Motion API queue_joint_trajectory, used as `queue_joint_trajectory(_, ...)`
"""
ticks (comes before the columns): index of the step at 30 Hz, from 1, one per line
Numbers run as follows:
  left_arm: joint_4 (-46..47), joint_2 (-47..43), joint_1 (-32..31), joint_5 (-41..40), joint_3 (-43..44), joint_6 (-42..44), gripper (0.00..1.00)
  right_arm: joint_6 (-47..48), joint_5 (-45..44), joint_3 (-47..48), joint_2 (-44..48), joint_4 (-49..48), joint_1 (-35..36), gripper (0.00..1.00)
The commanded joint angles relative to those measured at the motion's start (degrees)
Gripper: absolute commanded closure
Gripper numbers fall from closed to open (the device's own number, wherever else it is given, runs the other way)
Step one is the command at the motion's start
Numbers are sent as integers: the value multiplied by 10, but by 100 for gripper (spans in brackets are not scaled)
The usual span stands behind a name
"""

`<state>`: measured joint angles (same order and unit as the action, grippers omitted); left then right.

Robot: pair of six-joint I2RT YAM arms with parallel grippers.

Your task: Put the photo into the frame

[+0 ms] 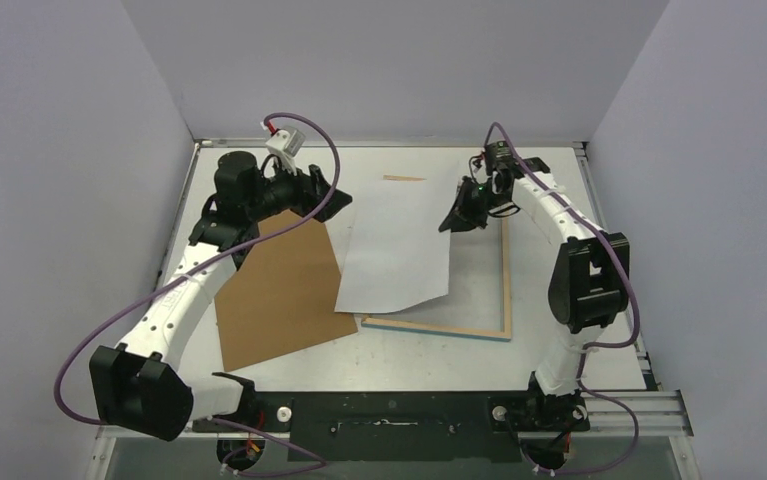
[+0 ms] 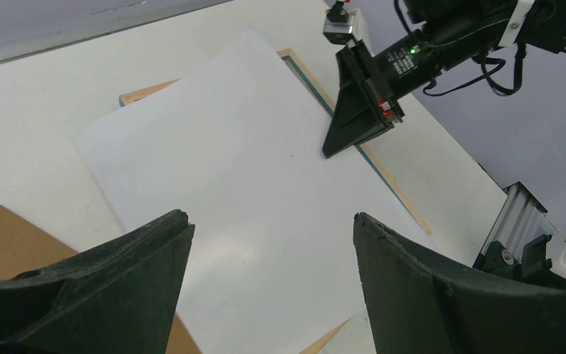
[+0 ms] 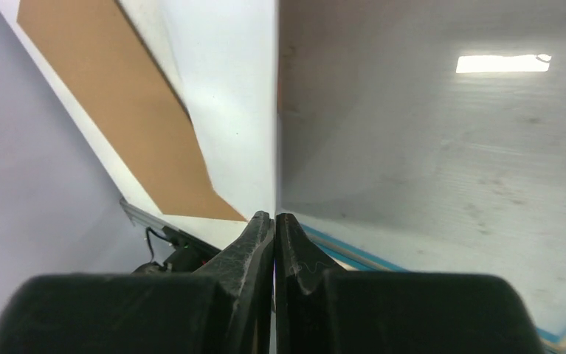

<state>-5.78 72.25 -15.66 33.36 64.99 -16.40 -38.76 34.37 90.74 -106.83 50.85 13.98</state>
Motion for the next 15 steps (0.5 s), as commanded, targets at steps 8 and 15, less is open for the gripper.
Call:
queue_joint_trajectory(8,19,55,-2,-42,-28,-27,23,148,4,-74,53,-54,-53,100)
queue_joint_trajectory(15,-65,131,-2,-28,15,-9,25,243,13,-74,17,-15,-94,100)
